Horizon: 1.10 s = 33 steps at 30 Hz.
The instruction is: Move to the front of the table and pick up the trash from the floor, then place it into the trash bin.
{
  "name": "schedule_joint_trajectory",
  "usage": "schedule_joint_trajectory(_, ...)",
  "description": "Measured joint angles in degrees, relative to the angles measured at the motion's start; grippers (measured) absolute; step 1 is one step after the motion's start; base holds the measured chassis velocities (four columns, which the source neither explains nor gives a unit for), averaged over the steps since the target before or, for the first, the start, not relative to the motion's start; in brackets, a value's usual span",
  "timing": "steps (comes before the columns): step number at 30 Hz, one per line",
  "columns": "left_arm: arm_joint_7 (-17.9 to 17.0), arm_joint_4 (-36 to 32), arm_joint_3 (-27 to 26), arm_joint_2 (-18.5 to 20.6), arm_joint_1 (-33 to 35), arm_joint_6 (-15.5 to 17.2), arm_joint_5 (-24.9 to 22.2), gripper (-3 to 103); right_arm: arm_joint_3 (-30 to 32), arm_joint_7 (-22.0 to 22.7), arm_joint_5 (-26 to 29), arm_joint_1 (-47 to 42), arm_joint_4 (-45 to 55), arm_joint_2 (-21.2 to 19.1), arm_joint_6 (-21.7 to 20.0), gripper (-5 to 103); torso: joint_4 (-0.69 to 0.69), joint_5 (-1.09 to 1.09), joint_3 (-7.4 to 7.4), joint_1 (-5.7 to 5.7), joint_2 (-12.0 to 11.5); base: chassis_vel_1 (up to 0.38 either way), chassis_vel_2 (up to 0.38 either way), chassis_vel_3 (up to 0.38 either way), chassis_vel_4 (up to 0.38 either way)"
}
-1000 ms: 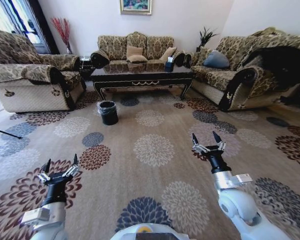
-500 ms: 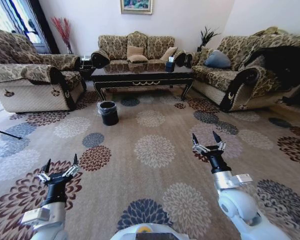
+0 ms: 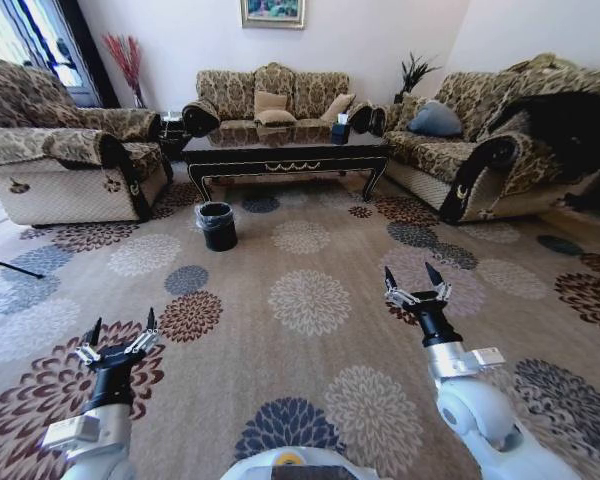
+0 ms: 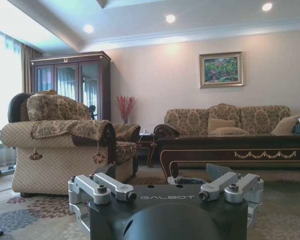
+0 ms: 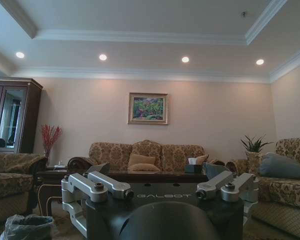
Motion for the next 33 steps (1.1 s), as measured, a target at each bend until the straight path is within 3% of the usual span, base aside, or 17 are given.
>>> schedule_joint_trajectory(33, 0.0, 0.0, 0.0, 0.0, 0.0, 0.0, 0.0, 100, 0.0, 0.0, 0.0, 0.0, 0.0, 0.0, 0.0, 100, 0.0, 0.0, 6.61, 1.15, 7.7, 0.0, 0.0, 0.0, 0.0)
